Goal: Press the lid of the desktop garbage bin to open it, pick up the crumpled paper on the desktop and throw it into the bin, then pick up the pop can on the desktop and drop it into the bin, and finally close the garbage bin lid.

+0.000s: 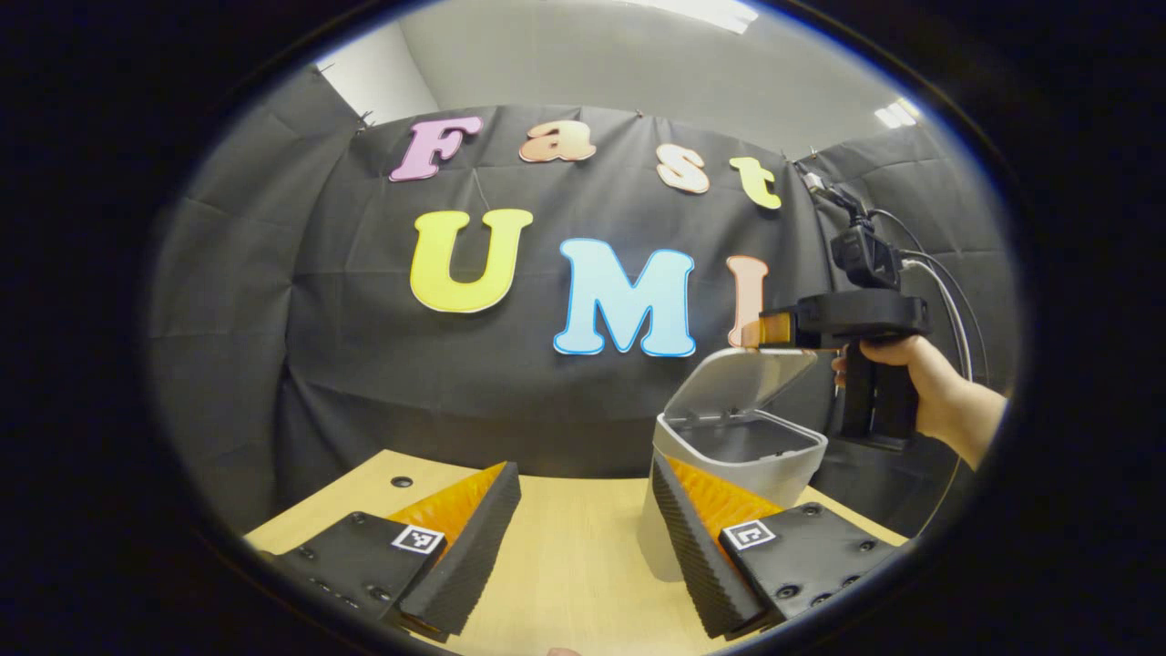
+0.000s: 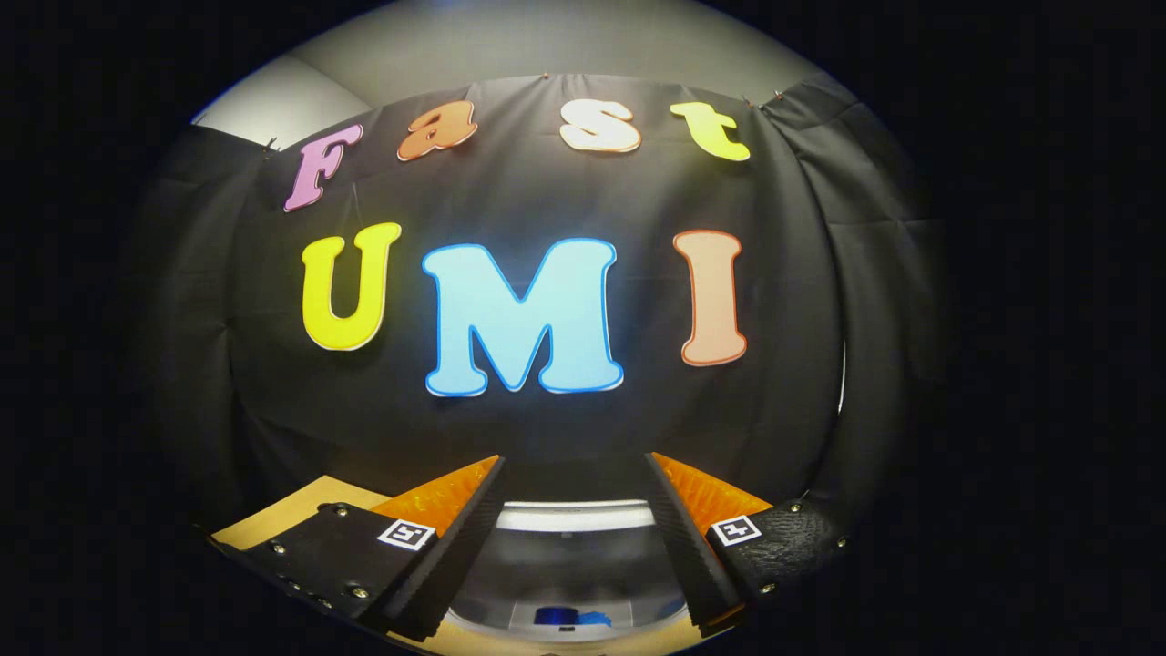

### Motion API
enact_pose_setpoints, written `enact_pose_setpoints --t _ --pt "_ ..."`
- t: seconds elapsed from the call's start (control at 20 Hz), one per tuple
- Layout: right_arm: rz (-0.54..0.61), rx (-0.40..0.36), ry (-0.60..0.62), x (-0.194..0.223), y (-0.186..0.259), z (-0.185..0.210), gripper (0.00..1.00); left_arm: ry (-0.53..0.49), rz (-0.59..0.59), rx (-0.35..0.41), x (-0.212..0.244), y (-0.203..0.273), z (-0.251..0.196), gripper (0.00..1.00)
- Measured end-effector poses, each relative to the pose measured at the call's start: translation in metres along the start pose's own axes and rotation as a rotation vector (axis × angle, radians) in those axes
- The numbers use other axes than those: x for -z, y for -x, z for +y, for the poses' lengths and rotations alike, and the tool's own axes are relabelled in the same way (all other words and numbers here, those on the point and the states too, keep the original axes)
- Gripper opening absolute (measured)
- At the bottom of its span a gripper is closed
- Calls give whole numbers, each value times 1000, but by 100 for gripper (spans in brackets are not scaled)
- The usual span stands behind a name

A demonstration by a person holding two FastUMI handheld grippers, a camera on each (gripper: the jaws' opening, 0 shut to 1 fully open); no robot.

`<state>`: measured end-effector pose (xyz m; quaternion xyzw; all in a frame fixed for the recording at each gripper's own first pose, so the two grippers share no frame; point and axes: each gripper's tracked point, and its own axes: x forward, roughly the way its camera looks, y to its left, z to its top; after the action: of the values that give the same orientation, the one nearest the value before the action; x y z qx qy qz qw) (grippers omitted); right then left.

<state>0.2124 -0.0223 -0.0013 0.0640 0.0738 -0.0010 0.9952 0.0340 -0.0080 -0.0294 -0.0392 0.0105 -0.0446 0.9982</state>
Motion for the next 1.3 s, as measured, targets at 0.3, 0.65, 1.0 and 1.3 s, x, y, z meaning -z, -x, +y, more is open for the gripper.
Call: enact_pose_setpoints --t 0.3,0.65,1.0,1.3 --pt "55 -5 17 54 -5 1 95 -11 3 -14 2 0 -2 96" --pt "-2 -20 13 79 -15 1 95 -21 2 -39 2 0 3 96" --pt "-32 -16 32 92 -18 2 95 -20 2 -46 3 -4 5 96" --pt "-52 -22 30 98 -19 1 95 -15 0 -39 3 -8 0 96"
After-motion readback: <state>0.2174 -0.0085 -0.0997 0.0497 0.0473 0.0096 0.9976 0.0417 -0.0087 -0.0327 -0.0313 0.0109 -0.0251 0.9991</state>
